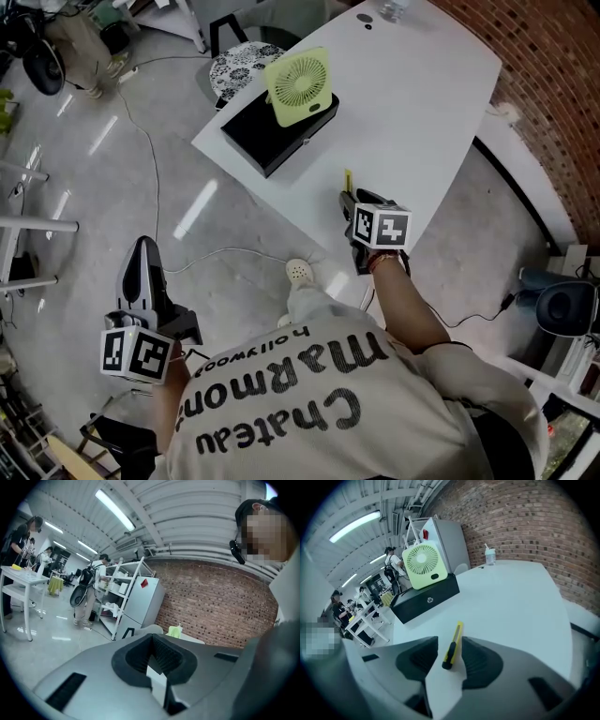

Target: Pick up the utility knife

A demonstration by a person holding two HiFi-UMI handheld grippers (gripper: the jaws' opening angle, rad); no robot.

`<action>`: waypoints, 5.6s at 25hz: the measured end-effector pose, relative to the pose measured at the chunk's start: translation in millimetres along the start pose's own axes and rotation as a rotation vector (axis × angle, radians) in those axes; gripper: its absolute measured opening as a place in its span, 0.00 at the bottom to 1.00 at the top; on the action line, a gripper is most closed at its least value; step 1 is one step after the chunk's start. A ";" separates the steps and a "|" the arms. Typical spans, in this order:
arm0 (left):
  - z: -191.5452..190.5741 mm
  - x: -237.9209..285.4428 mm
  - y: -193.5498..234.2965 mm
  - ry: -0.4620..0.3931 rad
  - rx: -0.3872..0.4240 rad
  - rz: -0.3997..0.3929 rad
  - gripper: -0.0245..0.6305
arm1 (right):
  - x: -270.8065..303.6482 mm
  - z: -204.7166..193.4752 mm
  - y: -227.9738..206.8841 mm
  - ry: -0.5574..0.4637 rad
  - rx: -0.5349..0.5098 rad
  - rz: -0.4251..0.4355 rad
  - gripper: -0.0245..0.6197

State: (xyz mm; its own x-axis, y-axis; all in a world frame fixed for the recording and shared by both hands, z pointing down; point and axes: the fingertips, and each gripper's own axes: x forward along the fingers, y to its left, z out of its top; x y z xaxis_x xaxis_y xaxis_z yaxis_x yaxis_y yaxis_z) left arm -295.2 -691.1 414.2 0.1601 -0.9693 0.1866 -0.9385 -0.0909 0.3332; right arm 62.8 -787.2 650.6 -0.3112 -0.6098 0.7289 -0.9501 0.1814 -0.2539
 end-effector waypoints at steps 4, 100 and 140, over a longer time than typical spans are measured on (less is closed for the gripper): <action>2.5 2.4 9.8 -0.003 -0.012 0.013 0.04 | 11.5 -4.6 1.1 0.048 -0.018 -0.025 0.30; 17.1 -125.5 -138.7 -0.080 -0.029 -0.402 0.04 | -308.5 32.8 93.5 -0.506 0.015 0.076 0.14; 12.6 -128.0 -221.9 -0.120 -0.025 -0.416 0.04 | -381.0 55.1 58.1 -0.666 -0.111 0.137 0.14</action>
State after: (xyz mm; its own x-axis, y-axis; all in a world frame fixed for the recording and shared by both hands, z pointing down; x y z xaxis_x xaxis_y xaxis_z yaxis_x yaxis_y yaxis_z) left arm -111.4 -549.8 304.7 0.4848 -0.8713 -0.0766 -0.7936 -0.4750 0.3803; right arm 127.4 -586.8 323.1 -0.3825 -0.9134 0.1392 -0.9108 0.3473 -0.2232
